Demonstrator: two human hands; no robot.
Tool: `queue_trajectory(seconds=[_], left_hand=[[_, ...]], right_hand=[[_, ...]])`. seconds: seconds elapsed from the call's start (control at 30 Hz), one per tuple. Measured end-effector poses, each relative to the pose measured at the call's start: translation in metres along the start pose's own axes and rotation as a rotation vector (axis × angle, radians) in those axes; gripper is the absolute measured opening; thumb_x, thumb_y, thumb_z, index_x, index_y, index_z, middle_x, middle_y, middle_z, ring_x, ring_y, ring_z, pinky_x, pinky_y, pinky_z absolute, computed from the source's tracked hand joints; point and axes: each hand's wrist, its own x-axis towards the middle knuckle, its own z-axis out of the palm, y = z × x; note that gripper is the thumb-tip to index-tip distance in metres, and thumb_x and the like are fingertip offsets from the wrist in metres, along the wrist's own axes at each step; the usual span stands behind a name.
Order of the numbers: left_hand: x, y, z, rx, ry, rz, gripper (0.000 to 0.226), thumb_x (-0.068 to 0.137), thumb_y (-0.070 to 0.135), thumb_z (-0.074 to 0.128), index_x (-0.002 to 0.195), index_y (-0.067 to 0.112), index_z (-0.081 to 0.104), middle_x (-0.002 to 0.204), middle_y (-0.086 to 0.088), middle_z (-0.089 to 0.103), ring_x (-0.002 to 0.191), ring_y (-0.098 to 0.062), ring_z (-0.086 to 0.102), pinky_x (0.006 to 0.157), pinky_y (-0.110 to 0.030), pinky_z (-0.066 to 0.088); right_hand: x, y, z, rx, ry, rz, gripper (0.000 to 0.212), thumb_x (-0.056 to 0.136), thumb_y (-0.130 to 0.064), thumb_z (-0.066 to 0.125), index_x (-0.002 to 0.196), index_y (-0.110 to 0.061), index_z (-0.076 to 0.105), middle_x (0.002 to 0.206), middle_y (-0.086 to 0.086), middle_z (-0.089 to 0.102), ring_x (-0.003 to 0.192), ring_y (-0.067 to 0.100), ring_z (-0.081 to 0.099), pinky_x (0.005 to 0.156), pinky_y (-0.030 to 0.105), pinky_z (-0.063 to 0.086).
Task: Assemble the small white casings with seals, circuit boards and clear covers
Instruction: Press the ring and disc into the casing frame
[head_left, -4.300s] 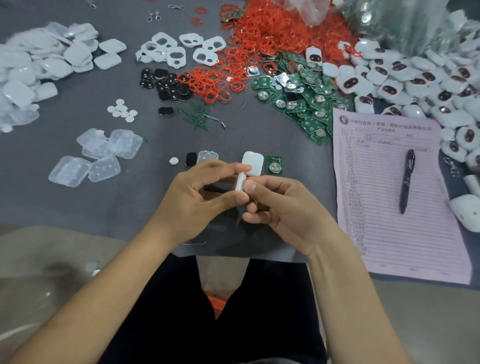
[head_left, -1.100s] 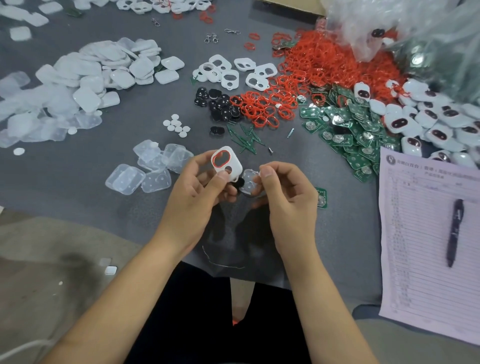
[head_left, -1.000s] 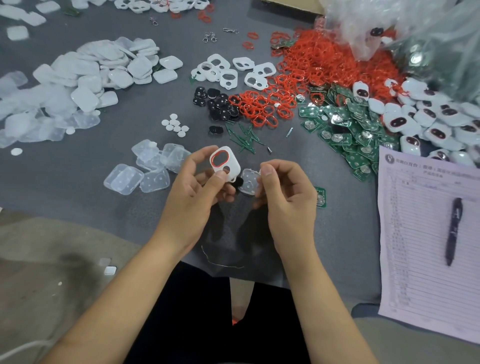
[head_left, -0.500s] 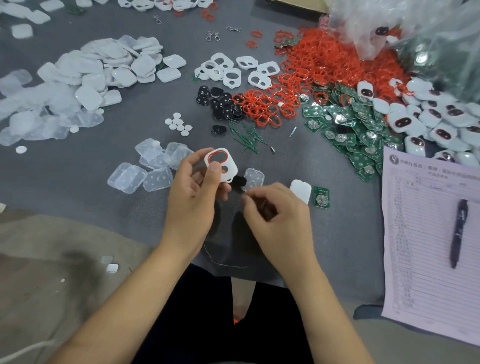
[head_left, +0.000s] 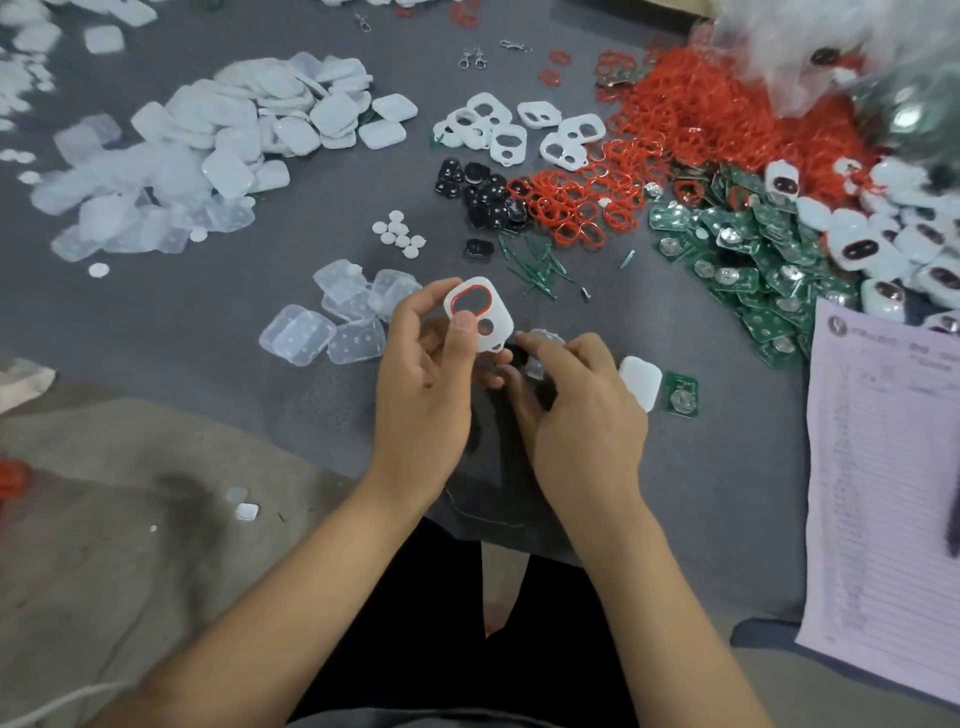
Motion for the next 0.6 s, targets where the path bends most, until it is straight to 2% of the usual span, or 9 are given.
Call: queue_trajectory(seconds=[0.1, 0.2, 0.3, 0.37, 0.47, 0.5, 0.6], left_hand=[[0.0, -0.003, -0.002, 0.041, -0.008, 0.041, 0.022, 0.108, 0.023, 0.05, 0.129, 0.024, 0.056, 0.102, 0.009, 0.073, 0.077, -0.017, 0.068, 0.062, -0.022, 0.052], [0.0, -0.005, -0.003, 0.051, -0.002, 0.041, 0.023, 0.107, 0.025, 0.049, 0.127, 0.03, 0.059, 0.101, 0.01, 0.072, 0.072, -0.012, 0.066, 0.061, -0.022, 0.051], [0.001, -0.005, -0.003, -0.007, 0.05, -0.051, 0.028, 0.102, 0.026, 0.045, 0.115, 0.037, 0.067, 0.094, 0.011, 0.068, 0.07, -0.013, 0.06, 0.058, -0.022, 0.048], [0.002, -0.004, -0.003, -0.03, 0.066, -0.11, 0.031, 0.1, 0.029, 0.041, 0.103, 0.039, 0.07, 0.089, 0.012, 0.064, 0.07, -0.01, 0.054, 0.057, -0.021, 0.044], [0.002, 0.0, -0.002, 0.019, 0.023, -0.092, 0.027, 0.104, 0.042, 0.042, 0.103, 0.031, 0.066, 0.073, 0.014, 0.052, 0.062, -0.006, 0.045, 0.057, -0.021, 0.039], [0.002, 0.001, -0.001, 0.074, 0.002, -0.074, 0.024, 0.101, 0.048, 0.049, 0.105, 0.029, 0.062, 0.073, 0.014, 0.051, 0.061, -0.005, 0.045, 0.058, -0.021, 0.039], [-0.001, 0.002, -0.002, 0.207, -0.094, -0.037, 0.041, 0.087, 0.055, 0.067, 0.115, 0.027, 0.055, 0.081, 0.012, 0.052, 0.065, -0.005, 0.048, 0.063, -0.023, 0.042]], right_hand=[[0.0, 0.0, 0.001, 0.0, 0.035, -0.016, 0.019, 0.096, -0.036, 0.073, 0.114, -0.033, 0.077, 0.097, -0.005, 0.06, 0.076, 0.018, 0.061, 0.054, 0.028, 0.037], [-0.001, 0.005, 0.0, 0.104, 0.051, -0.005, 0.014, 0.097, -0.033, 0.071, 0.108, -0.026, 0.078, 0.097, -0.007, 0.06, 0.079, 0.009, 0.057, 0.059, 0.029, 0.043], [-0.001, 0.011, -0.006, 0.411, 0.037, 0.056, 0.012, 0.102, -0.022, 0.064, 0.097, -0.021, 0.075, 0.088, -0.009, 0.065, 0.074, 0.001, 0.059, 0.067, 0.013, 0.043], [-0.002, 0.011, -0.011, 0.653, 0.03, 0.161, 0.018, 0.105, -0.018, 0.059, 0.092, -0.025, 0.07, 0.077, -0.011, 0.07, 0.065, 0.001, 0.066, 0.061, 0.009, 0.046], [-0.002, 0.012, -0.014, 0.83, 0.053, 0.2, 0.02, 0.106, -0.014, 0.058, 0.093, -0.023, 0.071, 0.077, -0.005, 0.074, 0.055, 0.011, 0.068, 0.052, 0.018, 0.052], [-0.002, 0.013, -0.015, 0.873, 0.063, 0.204, 0.019, 0.105, -0.012, 0.058, 0.096, -0.021, 0.072, 0.078, -0.002, 0.075, 0.055, 0.014, 0.069, 0.052, 0.021, 0.054], [-0.001, 0.016, -0.017, 1.041, 0.062, 0.251, 0.02, 0.105, -0.004, 0.056, 0.11, -0.016, 0.072, 0.083, 0.004, 0.076, 0.066, 0.018, 0.073, 0.054, 0.028, 0.059]])
